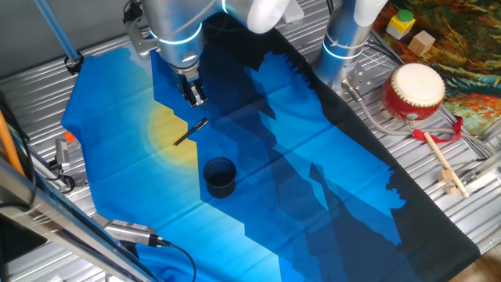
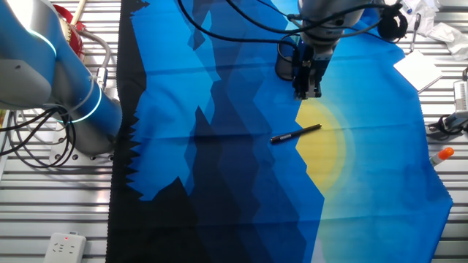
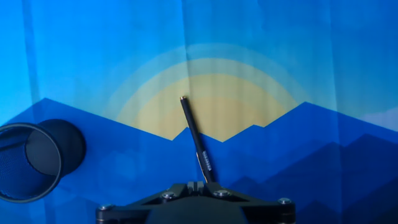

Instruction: Put the pen into the pen holder

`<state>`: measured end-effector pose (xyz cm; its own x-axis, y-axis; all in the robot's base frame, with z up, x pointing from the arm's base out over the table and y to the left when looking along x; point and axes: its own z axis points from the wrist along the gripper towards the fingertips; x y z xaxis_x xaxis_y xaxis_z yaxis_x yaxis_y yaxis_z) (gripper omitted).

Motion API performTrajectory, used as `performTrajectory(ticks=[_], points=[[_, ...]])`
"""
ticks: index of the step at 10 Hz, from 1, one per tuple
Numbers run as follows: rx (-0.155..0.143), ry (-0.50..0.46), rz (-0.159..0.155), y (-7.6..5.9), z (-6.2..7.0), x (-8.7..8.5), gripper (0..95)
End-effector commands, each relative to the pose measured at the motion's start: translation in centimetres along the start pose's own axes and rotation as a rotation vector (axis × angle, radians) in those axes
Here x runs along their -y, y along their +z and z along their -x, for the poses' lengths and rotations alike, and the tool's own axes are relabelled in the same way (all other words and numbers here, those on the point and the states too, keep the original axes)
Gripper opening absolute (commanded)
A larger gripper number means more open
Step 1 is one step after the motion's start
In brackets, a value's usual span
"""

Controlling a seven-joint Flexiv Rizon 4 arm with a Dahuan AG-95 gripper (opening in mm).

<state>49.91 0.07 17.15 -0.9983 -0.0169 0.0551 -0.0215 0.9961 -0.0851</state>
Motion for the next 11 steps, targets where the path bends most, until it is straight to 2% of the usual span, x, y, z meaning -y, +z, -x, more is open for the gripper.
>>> performTrajectory(ticks=[1,3,5,6,7,8,9,11], points=[[-0.012,-0.036,-0.002,0.0,0.1,0.0,0.0],[-0.022,-0.097,-0.019,0.3,0.2,0.1,0.0],[-0.021,-0.146,-0.017,1.5,0.5,0.3,0.0],[-0.024,-0.17,-0.016,3.0,0.9,0.5,0.0],[-0.012,-0.175,-0.016,4.6,1.3,0.7,0.0],[-0.009,-0.175,-0.015,5.6,1.4,0.7,0.0],[-0.006,-0.153,-0.017,6.6,1.5,0.7,0.0],[-0.008,-0.119,-0.021,7.5,1.6,0.6,0.0]])
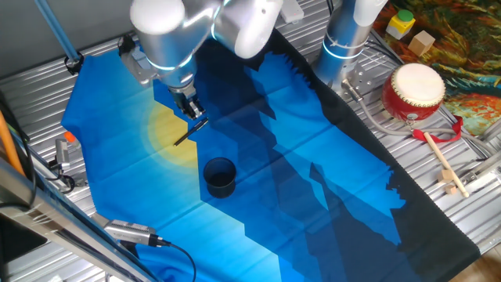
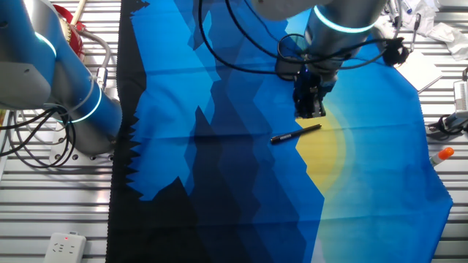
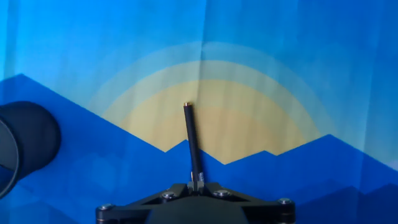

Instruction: Put the pen into the pen holder

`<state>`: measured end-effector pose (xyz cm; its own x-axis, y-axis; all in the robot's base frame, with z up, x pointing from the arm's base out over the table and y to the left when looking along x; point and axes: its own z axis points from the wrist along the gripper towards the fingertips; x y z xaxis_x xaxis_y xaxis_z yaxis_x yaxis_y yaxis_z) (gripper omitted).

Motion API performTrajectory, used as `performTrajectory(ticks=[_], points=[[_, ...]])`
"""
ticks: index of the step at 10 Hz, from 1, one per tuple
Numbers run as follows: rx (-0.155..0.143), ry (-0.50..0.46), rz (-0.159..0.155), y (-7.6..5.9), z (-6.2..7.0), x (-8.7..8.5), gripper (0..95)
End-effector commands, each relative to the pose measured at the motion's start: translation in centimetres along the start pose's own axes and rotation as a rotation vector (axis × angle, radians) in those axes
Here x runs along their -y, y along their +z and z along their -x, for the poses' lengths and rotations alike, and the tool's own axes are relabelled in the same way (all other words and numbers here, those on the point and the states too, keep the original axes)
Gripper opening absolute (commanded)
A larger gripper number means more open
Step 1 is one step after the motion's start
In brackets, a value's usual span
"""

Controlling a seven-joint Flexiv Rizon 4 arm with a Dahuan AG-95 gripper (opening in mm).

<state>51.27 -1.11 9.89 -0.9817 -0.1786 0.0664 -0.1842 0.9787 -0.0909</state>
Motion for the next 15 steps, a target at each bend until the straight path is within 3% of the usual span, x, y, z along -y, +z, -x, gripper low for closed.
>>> performTrajectory(ticks=[1,4,6,9,11,12,15], points=[[-0.016,0.054,-0.003,0.8,-0.1,0.0,0.0],[-0.016,0.099,-0.002,2.8,0.0,-0.3,0.0],[-0.011,0.104,0.0,3.3,0.0,-0.4,0.0],[-0.002,0.107,-0.005,3.3,0.0,-0.4,0.0],[0.029,0.073,-0.01,3.2,0.0,-0.3,0.0],[0.026,0.064,-0.026,3.2,0.0,-0.3,0.0],[0.017,0.04,-0.033,3.3,0.0,-0.4,0.0]])
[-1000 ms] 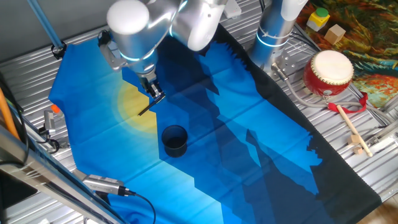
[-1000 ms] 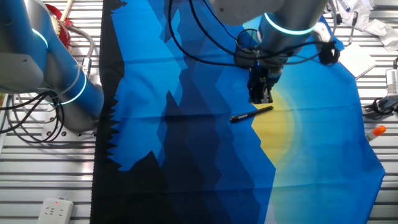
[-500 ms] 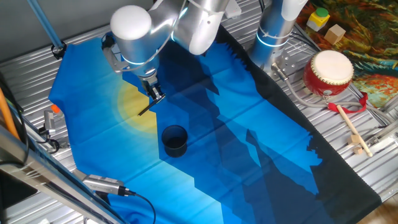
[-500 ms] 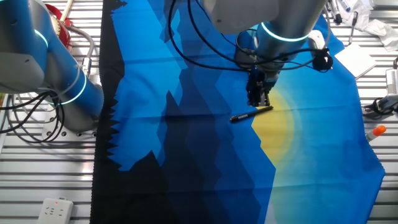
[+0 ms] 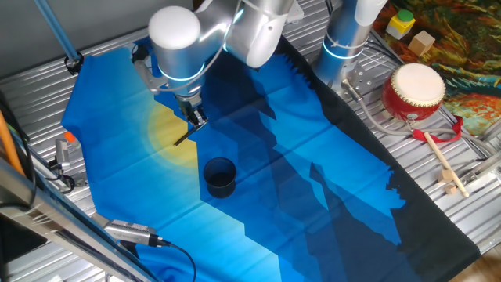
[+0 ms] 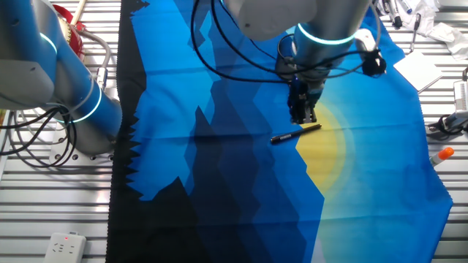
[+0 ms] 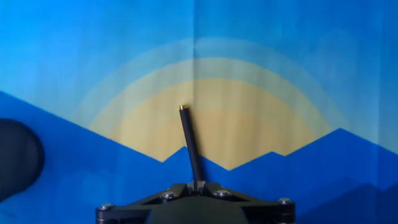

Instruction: Put the pen into the pen holder

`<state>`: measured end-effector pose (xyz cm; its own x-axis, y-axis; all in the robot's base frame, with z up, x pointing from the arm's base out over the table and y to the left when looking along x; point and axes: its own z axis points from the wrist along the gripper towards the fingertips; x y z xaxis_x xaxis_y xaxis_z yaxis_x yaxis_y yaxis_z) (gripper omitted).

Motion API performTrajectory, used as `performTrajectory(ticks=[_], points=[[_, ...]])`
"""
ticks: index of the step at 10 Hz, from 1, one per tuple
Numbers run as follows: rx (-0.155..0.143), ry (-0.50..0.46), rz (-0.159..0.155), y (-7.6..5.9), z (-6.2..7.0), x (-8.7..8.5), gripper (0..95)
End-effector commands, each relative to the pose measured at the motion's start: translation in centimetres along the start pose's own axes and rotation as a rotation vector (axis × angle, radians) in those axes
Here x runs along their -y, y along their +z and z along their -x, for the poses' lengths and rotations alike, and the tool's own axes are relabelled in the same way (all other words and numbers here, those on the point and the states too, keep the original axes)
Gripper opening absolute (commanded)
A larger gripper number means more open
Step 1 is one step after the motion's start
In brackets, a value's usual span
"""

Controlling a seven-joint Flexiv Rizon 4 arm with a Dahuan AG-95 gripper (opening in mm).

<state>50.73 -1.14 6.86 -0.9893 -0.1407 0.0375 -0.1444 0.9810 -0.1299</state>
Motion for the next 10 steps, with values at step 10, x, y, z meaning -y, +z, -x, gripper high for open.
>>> performTrajectory(ticks=[10], points=[[-0.131,0.061,0.076,0.24,0.3,-0.05,0.0]])
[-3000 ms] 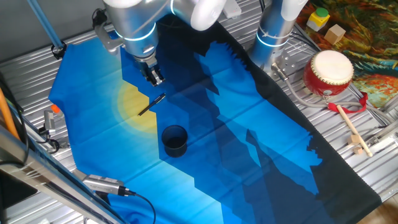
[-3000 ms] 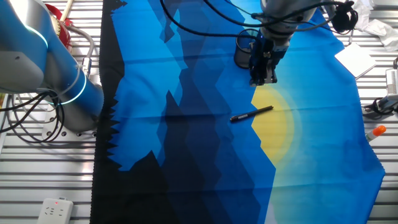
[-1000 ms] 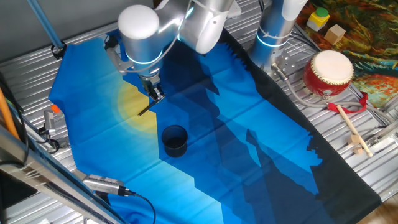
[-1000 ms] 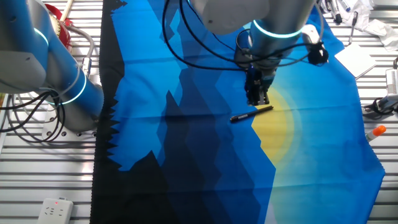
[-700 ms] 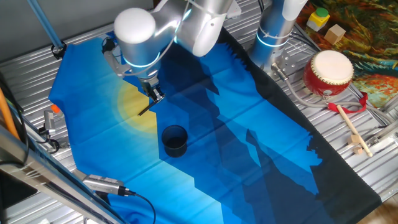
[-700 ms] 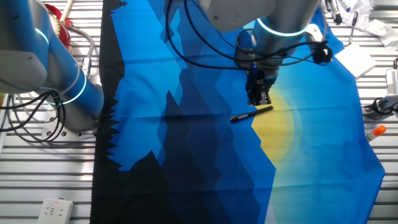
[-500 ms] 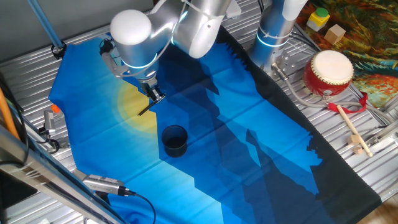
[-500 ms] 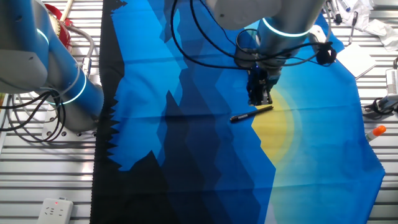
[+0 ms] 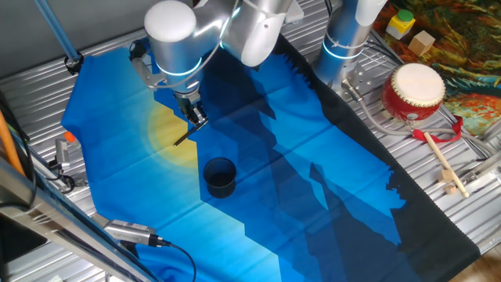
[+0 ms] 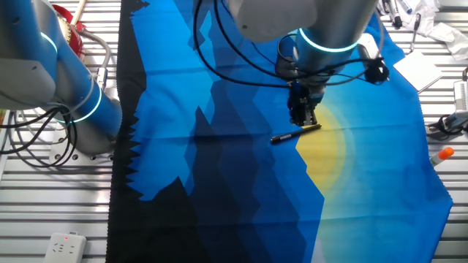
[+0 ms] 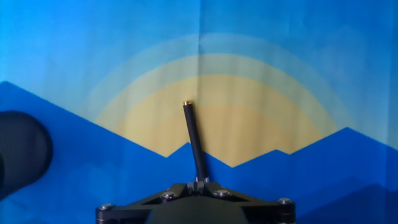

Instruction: Put the pen into the pen holder

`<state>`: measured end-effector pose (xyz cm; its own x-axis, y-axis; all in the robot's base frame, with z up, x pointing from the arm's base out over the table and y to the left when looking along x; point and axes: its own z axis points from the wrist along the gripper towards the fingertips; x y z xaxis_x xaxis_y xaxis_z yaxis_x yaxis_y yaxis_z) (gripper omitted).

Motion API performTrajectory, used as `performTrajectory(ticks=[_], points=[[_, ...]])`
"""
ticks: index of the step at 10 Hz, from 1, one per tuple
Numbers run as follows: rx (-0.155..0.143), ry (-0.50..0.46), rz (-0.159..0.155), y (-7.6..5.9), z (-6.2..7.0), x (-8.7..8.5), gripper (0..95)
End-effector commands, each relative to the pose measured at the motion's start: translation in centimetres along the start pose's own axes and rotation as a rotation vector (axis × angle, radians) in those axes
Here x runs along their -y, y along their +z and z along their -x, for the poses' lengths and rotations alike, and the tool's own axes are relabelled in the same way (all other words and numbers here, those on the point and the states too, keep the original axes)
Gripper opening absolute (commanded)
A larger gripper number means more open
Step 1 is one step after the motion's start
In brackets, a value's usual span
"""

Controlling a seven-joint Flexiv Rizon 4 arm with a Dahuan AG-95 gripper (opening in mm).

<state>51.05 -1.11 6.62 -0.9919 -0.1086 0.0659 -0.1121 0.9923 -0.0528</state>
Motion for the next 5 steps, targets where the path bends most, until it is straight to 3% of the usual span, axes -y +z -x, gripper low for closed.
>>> performTrajectory(ticks=[1,5], points=[[-0.097,0.009,0.006,0.02,-0.03,-0.03,0.0],[-0.098,-0.108,-0.008,0.02,-0.03,-0.03,0.0]])
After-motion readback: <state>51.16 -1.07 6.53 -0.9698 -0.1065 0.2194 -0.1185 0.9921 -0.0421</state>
